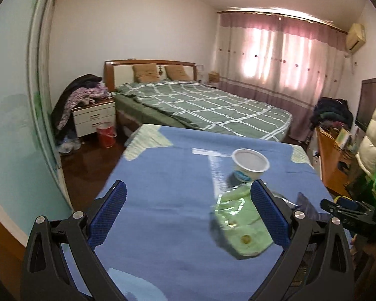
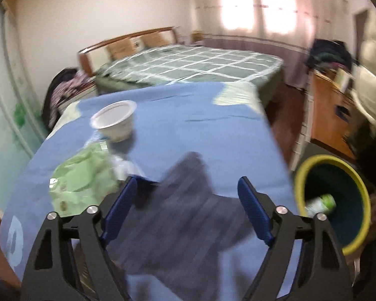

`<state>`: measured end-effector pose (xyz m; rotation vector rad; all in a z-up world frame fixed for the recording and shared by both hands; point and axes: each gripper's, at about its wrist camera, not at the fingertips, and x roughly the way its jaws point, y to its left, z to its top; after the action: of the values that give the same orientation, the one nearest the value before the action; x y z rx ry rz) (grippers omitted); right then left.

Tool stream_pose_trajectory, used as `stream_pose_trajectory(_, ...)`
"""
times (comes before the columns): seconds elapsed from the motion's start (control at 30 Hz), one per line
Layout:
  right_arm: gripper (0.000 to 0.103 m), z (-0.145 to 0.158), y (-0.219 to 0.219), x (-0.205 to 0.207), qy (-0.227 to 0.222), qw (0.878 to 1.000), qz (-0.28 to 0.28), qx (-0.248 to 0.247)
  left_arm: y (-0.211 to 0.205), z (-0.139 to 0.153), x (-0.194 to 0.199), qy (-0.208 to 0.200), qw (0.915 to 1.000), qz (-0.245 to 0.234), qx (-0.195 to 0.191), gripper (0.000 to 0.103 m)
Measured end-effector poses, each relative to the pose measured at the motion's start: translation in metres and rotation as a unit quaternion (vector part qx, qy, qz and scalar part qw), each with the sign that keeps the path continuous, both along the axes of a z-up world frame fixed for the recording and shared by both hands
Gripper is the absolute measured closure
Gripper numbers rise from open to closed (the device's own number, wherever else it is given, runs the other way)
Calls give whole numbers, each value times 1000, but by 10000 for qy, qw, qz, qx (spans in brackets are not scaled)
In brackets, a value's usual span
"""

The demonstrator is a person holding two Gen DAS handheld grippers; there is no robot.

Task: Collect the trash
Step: 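Move the right gripper to the green plastic bag while the left gripper returns to the table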

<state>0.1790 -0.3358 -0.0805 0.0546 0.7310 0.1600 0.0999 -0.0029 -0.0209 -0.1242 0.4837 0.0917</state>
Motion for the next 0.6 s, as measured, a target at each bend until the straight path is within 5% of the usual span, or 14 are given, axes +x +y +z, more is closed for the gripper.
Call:
stream_pose_trajectory(0.27, 48, 4, 69, 32, 167, 9943, 1004, -326, 9, -9, 3, 56, 9999, 36, -92, 5)
stream_pose_trajectory(0.6, 50, -17, 94, 61, 611, 9888, 1312, -358, 10, -17, 8, 144, 9998, 44, -157, 5)
